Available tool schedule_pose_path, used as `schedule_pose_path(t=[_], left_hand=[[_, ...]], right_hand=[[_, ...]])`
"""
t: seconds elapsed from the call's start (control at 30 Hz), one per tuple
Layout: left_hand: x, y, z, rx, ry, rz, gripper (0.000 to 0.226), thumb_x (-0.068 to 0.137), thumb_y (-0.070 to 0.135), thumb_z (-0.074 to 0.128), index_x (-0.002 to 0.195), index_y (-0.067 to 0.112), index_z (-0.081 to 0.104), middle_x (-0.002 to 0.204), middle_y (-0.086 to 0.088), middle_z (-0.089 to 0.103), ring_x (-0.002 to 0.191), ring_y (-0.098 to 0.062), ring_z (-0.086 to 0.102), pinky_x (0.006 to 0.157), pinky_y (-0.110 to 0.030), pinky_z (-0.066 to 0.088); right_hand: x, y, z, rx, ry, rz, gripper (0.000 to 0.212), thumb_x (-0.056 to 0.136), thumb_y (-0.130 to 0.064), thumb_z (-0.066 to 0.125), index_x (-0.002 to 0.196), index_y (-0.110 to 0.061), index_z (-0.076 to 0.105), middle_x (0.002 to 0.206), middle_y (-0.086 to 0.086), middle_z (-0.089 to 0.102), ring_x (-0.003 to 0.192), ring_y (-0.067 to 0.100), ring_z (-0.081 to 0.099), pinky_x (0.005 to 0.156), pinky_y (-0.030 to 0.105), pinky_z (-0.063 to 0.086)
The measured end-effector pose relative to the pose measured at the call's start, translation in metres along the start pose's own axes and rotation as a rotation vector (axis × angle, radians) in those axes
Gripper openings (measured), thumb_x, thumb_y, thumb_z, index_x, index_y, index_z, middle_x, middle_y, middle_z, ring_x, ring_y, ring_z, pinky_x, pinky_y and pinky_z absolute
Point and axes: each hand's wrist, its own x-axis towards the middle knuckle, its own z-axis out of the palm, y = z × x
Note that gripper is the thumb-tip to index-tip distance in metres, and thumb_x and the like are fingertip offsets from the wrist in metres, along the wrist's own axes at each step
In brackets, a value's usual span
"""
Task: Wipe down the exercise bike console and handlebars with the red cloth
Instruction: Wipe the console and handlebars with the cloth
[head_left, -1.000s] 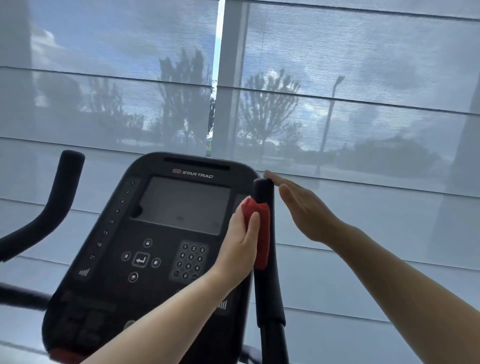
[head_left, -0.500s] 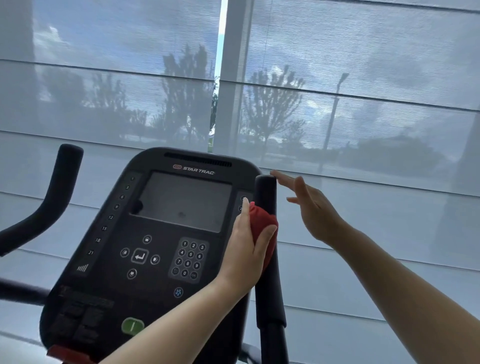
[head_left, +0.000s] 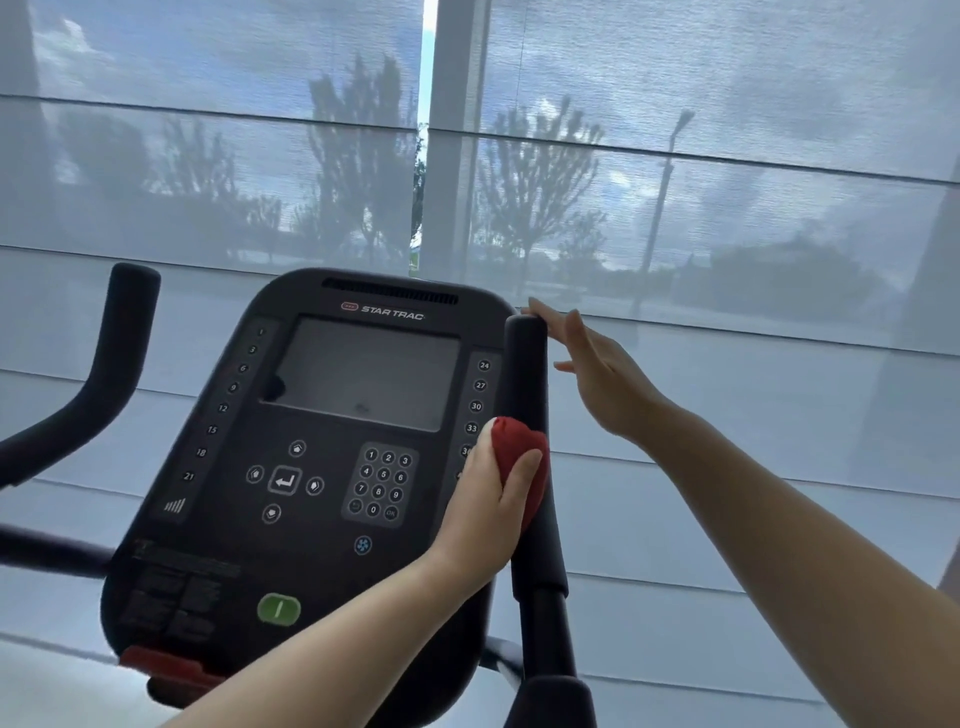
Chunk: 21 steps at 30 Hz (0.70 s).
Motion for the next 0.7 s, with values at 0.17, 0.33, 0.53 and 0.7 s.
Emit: schedule_pose_path(t=[0.17,0.33,0.53,0.7], left_hand=[[-0.033,0.000,-0.006,-0.049,-0.100,-0.104,0.015,0.096,0.037,0.044,0.100,0.051,0.043,0.099,0.033,0.047,0.086,0.035,0.040,0.066,0.009,0.030],[-0.060,0.010,-0.008,-0.131,-0.135,-0.198,0.016,0.097,0.035,0.044,0.090,0.049,0.046,0.087,0.036,0.056,0.082,0.033,0.045,0.066,0.008,0.030],[-0.089,0.015,-0.045,-0.061,-0.381,-0.174,0.014,0.093,0.036,0.051,0.098,0.048,0.058,0.086,0.013,0.068,0.078,-0.005,0.065,0.073,-0.022,0.052],[-0.051,0.042,-0.068,0.370,-0.289,0.334,0.057,0.093,0.038,0.049,0.144,0.027,0.027,0.140,0.012,0.041,0.128,-0.001,0.035,0.107,-0.010,0.021]], right_hand=[[0.000,-0.001,0.002,0.039,0.017,0.024,0.089,0.070,-0.087,0.007,0.139,-0.037,0.034,0.146,-0.013,0.038,0.134,0.004,0.031,0.109,0.044,0.032],[-0.003,-0.008,0.005,0.158,0.030,0.058,0.096,0.063,-0.091,0.015,0.138,-0.035,0.037,0.144,-0.015,0.040,0.130,0.000,0.036,0.097,0.031,0.041],[-0.016,-0.009,0.001,0.181,0.108,0.077,0.098,0.062,-0.092,0.014,0.134,-0.034,0.043,0.136,-0.018,0.046,0.125,-0.001,0.041,0.097,0.033,0.041],[-0.049,-0.002,-0.020,0.139,0.183,0.123,0.091,0.062,-0.092,0.012,0.128,-0.040,0.045,0.135,-0.017,0.049,0.125,0.002,0.043,0.097,0.035,0.042]])
